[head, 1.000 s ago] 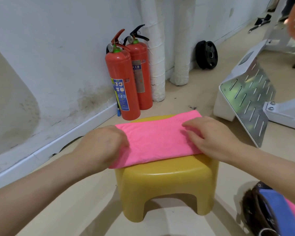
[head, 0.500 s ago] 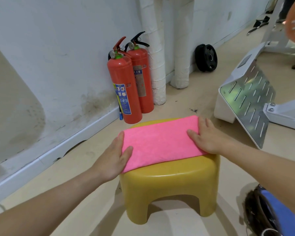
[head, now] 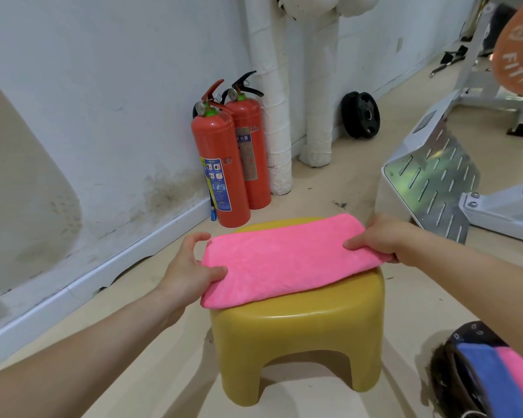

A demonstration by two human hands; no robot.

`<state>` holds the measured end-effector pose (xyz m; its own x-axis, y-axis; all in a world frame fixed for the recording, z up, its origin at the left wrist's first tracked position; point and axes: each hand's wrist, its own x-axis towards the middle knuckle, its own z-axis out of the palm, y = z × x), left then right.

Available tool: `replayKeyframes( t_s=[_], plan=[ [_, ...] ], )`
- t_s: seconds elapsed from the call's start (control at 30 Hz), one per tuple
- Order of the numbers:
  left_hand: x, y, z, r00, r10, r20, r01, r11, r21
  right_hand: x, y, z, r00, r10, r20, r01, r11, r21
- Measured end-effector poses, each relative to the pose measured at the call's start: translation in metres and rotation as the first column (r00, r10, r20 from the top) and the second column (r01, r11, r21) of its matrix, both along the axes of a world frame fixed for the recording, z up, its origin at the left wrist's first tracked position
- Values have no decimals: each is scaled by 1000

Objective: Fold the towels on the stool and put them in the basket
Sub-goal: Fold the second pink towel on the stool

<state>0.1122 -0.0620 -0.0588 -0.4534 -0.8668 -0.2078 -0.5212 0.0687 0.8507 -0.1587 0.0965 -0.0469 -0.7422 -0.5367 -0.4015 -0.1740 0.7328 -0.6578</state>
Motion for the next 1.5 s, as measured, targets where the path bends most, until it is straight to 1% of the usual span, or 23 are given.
replayKeyframes(
  t_s=[0.1,0.17,0.27,0.3,0.33,0.37,0.4,0.43,0.47,0.53,0.6,0.63,0.67,0.77,0.8,0.87,0.93,1.03,1.2,1.23,1.4,1.47,1.5],
  plan=[
    [3,0,3,996,-76,-36,76,997,0,-1,-1,2,999,33,16,-33,999,11],
    [6,-3,7,993,-110,-35,111,993,36,-1,-3,5,995,91,-32,-90,996,15],
    [16,-10,17,979,-181,-93,197,955,223,-2,-9,7,941,233,-247,-217,972,89],
    [19,-11,18,966,-246,-74,257,943,212,0,-10,7,909,265,-322,-236,964,125],
    [21,-12,17,947,-321,-5,319,941,117,1,-12,6,879,286,-381,-243,957,157],
    [24,-12,15,917,-386,103,392,919,-42,1,-13,4,863,290,-413,-238,956,173],
    [26,-10,12,882,-419,218,461,863,-208,1,-13,3,866,277,-417,-224,959,170],
    [26,-11,9,852,-427,302,515,790,-333,1,-12,4,876,259,-406,-212,965,157],
    [26,-11,5,832,-427,354,549,725,-416,1,-11,6,885,247,-395,-207,968,141],
    [24,-10,7,820,-408,402,572,615,-543,5,-11,15,886,237,-399,-225,971,79],
    [20,-10,18,837,-362,411,542,440,-716,16,-14,30,874,246,-419,-294,954,-53],
    [16,-9,26,848,-348,400,515,359,-779,24,-16,40,868,267,-419,-349,928,-132],
    [11,-6,36,851,-354,389,498,304,-812,34,-18,51,863,298,-407,-406,890,-208],
    [-4,6,65,798,-439,412,535,203,-820,69,-23,77,841,437,-318,-534,761,-367],
    [-8,10,71,785,-458,417,547,197,-814,78,-24,82,825,483,-293,-565,729,-387],
    [-11,16,77,797,-474,375,521,224,-824,92,-27,83,799,545,-252,-599,687,-412],
    [-9,18,78,819,-486,305,465,251,-849,97,-28,82,795,562,-229,-600,674,-431],
    [-6,20,79,835,-489,254,410,244,-879,98,-26,82,794,575,-195,-594,669,-447],
    [-6,23,85,824,-473,313,420,137,-897,103,-23,87,777,614,-138,-601,658,-454],
    [-6,23,86,821,-473,319,424,133,-896,103,-22,88,773,620,-137,-606,657,-449],
    [-3,29,92,831,-457,317,447,207,-870,109,-21,94,743,660,-115,-644,658,-390],
    [-3,33,97,833,-434,344,468,220,-856,111,-21,101,802,595,-52,-561,719,-411],
    [-4,34,99,826,-419,378,489,197,-850,111,-20,105,814,580,-31,-539,735,-412]
  ],
)
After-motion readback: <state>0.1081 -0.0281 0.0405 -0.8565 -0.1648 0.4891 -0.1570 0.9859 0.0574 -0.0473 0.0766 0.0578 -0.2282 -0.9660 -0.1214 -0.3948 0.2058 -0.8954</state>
